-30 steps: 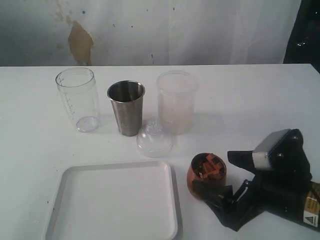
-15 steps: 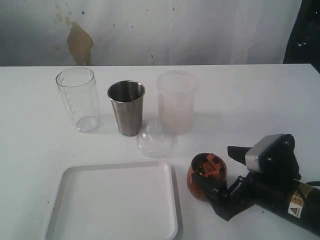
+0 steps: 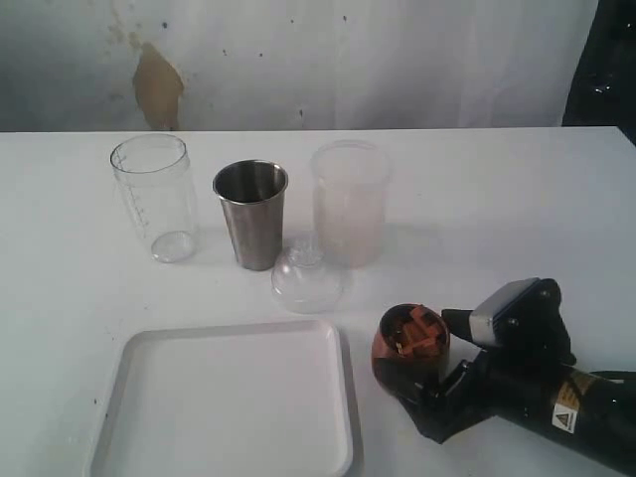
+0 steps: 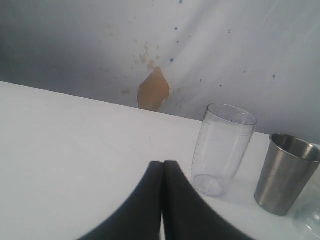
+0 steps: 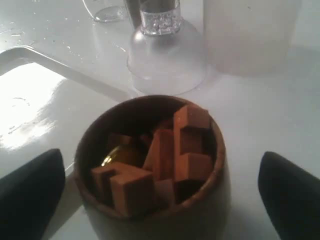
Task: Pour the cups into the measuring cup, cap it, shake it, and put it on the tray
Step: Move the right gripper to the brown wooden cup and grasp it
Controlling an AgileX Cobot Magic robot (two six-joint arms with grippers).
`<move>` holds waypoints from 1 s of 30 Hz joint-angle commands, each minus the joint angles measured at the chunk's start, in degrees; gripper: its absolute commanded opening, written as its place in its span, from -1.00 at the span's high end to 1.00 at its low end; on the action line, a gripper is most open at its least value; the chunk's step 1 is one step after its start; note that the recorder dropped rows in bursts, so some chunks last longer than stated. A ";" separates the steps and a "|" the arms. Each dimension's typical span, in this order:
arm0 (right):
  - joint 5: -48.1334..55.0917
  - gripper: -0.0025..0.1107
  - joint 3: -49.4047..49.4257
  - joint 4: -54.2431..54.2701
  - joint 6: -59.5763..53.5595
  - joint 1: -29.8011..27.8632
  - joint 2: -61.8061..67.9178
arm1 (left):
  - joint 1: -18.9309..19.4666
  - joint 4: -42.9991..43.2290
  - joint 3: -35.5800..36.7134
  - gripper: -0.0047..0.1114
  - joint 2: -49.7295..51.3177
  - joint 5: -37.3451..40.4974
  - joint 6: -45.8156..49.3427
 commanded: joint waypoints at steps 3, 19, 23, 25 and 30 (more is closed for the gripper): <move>-1.43 -0.76 -1.50 -1.25 0.38 0.07 1.69 | -0.05 0.17 -0.13 0.92 -0.28 -0.52 -0.02; 5.12 -0.76 -6.16 -4.70 -0.76 0.69 5.20 | -0.05 0.17 -0.13 0.92 -0.28 -0.52 -0.02; 4.74 -0.74 -6.25 -4.11 -0.76 0.69 5.55 | -0.05 0.17 -0.13 0.92 -0.28 -0.52 -0.02; 4.62 -0.63 -6.25 -4.11 -0.87 0.69 5.55 | -0.05 0.17 -0.13 0.92 -0.28 -0.52 -0.02; 3.27 0.25 -6.25 -4.11 -0.98 0.69 5.55 | -0.05 0.17 -0.13 0.92 -0.28 -0.52 -0.02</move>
